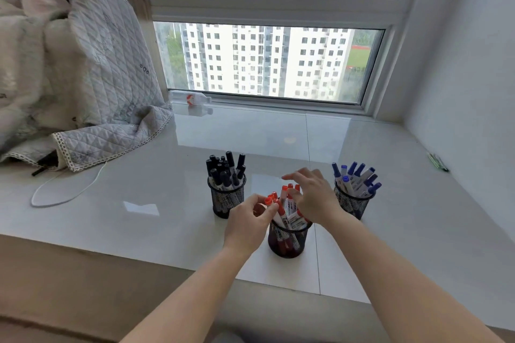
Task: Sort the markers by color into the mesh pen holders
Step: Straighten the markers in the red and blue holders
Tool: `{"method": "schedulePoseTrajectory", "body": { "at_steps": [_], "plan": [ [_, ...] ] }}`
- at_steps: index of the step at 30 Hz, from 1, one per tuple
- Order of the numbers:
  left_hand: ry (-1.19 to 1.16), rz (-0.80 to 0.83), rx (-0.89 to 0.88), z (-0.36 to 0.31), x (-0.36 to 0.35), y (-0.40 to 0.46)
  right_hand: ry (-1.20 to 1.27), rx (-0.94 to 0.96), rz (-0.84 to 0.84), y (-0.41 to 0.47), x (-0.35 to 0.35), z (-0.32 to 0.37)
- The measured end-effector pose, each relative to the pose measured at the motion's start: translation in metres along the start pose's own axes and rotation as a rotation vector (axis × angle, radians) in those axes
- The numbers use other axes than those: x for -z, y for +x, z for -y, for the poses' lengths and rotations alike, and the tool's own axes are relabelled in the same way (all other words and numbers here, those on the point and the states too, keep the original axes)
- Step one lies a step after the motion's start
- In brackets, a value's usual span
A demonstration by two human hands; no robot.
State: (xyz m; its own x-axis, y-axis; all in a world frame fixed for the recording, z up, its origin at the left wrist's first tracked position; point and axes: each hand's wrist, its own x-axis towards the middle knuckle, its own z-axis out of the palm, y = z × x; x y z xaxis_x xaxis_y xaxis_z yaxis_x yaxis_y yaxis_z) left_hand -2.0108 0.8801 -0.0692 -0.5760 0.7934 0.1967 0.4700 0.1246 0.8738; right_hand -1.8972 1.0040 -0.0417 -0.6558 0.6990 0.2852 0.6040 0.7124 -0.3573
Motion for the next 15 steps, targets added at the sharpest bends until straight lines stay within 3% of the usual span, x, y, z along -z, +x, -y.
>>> {"method": "schedulePoseTrajectory", "body": {
  "at_steps": [4,7,11,15],
  "plan": [
    [-0.024,-0.044,0.008,-0.004,0.007,0.006,-0.056,-0.015,0.222,0.016,0.005,0.002],
    [-0.034,-0.081,0.015,-0.005,0.012,0.012,-0.048,-0.065,0.296,0.02,0.005,0.004],
    [-0.102,-0.178,-0.003,-0.008,0.021,0.018,0.037,-0.118,0.293,0.023,0.009,0.004],
    [-0.178,-0.338,0.045,-0.006,0.034,0.025,0.162,-0.133,0.133,0.02,0.02,0.008]
  ]
}}
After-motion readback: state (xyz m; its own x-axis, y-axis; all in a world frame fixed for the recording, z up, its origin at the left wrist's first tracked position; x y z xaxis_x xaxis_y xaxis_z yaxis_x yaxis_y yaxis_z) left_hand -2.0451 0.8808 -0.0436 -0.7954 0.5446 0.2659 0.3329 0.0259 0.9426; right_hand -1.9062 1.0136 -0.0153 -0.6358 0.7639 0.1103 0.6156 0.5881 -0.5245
